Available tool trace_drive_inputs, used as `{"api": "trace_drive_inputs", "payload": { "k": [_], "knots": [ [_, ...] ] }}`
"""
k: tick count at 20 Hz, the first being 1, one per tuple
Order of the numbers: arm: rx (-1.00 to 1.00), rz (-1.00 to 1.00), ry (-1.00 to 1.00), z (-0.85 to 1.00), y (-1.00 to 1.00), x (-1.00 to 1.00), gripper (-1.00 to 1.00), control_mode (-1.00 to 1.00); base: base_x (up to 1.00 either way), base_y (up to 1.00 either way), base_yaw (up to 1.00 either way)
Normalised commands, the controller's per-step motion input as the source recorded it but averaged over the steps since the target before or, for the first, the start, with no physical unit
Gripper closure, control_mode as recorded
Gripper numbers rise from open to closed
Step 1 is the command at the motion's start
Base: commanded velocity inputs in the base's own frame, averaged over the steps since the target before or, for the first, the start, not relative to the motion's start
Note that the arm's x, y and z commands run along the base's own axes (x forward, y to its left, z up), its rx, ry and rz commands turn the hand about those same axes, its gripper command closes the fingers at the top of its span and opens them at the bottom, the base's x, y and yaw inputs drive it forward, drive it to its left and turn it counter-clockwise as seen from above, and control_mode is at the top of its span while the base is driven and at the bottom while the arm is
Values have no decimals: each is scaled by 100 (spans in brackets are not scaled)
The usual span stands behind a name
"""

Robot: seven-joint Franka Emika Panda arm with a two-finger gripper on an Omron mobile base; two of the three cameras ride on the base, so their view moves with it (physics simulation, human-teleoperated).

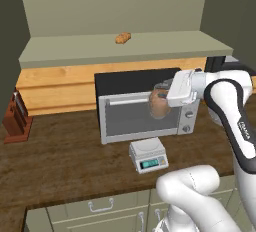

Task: Pick the honey bottle and place it on the digital scale for weighing, and close the cabinet.

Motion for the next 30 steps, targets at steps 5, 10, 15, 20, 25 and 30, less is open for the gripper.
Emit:
{"api": "trace_drive_inputs", "payload": {
  "k": [5, 10, 15, 20, 25, 30],
  "knots": [
    [0, 2, 0, -48, 0, 0, 100, -100, 0, 0, 0],
    [0, 1, 0, -50, -4, 0, 100, -100, 0, 0, 0],
    [0, 4, 0, -58, -19, 0, 100, -100, 0, 0, 0],
    [0, 5, 0, -61, -2, 0, 100, -100, 0, 0, 0],
    [0, 2, 0, -50, 0, 5, 100, -100, 0, 0, 0],
    [0, 0, 1, -15, 0, 12, 100, -100, 0, 0, 0]
  ]
}}
